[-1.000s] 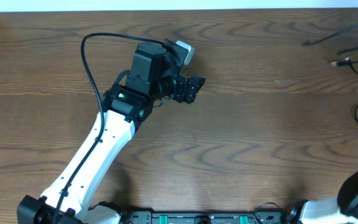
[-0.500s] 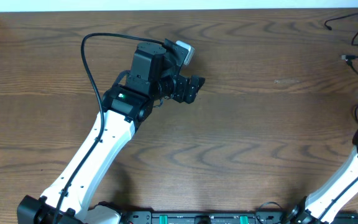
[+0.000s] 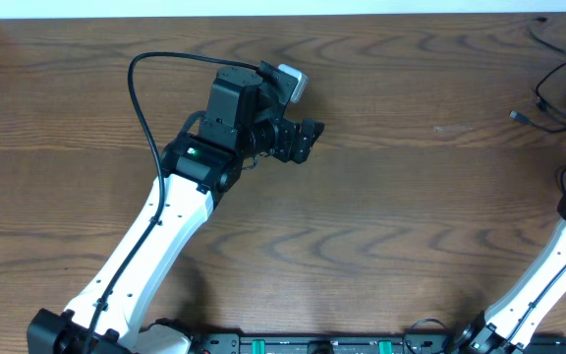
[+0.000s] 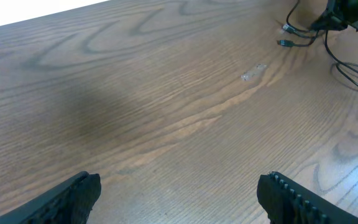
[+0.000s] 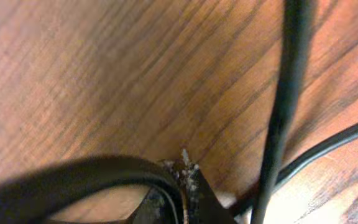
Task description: Untangle cables
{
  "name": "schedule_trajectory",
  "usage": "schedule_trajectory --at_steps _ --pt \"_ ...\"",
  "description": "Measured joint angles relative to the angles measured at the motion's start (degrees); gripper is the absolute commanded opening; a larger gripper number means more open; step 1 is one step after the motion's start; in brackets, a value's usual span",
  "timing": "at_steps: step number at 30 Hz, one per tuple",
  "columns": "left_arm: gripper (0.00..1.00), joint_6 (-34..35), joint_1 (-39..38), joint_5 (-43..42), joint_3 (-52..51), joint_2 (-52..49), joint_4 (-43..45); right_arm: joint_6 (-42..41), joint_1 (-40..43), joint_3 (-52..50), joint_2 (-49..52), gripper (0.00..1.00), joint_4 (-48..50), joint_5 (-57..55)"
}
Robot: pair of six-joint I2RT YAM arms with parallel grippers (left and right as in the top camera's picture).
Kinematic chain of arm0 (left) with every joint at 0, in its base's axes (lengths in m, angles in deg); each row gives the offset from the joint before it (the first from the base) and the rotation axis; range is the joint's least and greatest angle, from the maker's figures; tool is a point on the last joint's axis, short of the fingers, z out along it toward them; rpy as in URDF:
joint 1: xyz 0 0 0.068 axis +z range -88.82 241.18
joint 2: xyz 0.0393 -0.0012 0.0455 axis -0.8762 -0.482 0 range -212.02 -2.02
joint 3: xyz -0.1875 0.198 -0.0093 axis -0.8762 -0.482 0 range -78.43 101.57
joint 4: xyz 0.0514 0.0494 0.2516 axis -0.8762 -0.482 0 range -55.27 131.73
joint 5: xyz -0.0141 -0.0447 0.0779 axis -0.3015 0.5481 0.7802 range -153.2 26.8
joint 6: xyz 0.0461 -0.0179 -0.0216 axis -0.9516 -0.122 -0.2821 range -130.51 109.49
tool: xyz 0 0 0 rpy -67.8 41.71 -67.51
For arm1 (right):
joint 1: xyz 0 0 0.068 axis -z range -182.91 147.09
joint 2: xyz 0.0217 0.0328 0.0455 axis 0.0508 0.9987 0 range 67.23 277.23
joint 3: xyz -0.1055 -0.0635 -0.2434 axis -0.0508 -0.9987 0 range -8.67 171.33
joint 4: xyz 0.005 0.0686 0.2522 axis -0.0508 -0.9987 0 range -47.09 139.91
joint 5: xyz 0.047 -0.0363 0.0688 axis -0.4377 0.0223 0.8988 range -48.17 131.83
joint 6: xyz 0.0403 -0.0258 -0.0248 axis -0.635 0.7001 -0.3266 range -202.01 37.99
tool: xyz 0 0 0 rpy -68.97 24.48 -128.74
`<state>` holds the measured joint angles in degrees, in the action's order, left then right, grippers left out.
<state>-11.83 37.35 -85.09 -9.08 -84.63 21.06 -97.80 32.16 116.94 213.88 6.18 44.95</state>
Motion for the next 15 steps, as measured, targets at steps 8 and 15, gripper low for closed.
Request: schedule_trajectory --at_steps 8,15 --pt "0.86 0.0 0.0 0.0 0.0 0.0 0.0 -0.3 0.8 1.4 0.0 0.99 -2.2 1.7" --pt "0.86 0.0 0.0 0.0 0.0 0.0 0.0 -0.4 3.1 3.6 0.0 0.99 -7.7 10.0"
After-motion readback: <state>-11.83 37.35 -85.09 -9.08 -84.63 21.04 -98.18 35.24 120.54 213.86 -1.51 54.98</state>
